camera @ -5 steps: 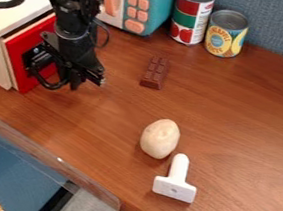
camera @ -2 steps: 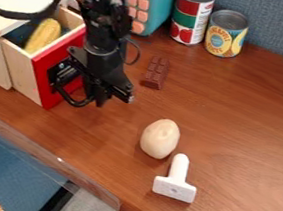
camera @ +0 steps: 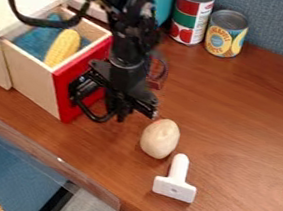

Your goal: Open the drawer

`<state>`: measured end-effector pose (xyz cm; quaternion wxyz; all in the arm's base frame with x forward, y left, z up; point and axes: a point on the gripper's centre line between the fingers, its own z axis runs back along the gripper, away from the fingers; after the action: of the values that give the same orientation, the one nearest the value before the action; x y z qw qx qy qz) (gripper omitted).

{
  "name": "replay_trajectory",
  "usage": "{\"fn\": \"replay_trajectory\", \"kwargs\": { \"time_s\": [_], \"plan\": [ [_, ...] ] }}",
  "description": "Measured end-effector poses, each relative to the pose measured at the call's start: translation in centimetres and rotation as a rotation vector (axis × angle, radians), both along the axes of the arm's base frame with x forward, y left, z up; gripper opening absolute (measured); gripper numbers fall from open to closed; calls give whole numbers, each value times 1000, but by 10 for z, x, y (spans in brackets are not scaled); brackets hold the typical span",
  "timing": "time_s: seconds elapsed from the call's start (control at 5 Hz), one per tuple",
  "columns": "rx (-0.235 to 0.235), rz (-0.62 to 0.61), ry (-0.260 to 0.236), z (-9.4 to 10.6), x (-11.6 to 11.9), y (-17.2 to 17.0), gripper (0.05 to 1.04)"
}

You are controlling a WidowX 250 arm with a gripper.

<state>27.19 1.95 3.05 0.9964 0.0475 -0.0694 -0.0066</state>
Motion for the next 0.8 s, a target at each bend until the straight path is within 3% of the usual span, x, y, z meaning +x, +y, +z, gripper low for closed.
{"fn": "replay_trajectory", "kwargs": {
  "time_s": [0.4, 0.6, 0.8],
  "plan": [
    [-16, 147, 48, -3, 14, -7, 176],
    [17, 182, 27, -3, 16, 1, 414],
    [34, 127, -31, 11, 11, 8, 730]
  ]
}}
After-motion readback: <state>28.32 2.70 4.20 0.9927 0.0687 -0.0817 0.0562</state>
